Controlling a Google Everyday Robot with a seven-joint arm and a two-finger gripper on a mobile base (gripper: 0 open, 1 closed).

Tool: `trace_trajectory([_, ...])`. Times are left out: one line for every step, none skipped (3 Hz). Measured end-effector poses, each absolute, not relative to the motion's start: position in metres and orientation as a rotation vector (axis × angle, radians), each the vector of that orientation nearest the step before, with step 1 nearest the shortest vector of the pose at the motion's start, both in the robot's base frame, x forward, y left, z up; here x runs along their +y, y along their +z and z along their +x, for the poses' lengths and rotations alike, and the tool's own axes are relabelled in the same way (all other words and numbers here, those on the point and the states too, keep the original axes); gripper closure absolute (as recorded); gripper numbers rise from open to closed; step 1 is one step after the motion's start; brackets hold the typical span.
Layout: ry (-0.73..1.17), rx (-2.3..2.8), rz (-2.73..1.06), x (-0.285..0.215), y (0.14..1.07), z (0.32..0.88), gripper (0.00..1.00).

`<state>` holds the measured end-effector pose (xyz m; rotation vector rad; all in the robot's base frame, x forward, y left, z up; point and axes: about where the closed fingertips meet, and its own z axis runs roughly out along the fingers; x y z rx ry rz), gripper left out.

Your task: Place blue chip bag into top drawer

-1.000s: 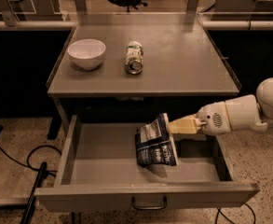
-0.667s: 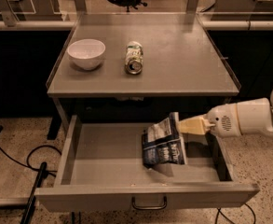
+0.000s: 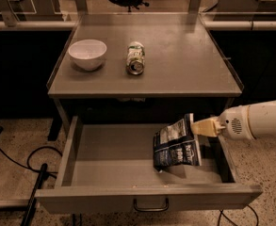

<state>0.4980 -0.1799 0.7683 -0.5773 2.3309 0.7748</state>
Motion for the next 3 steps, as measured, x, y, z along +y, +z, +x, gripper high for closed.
trace_trajectory([0.766, 2.335, -0.575, -0.181, 0.768, 0.498, 1.00])
trace_trajectory([0.740, 2.333, -0.588, -0.181, 0.773, 0.500, 1.00])
trace_trajectory([0.584, 2.320, -0.614, -0.191, 0.806, 0.515, 1.00])
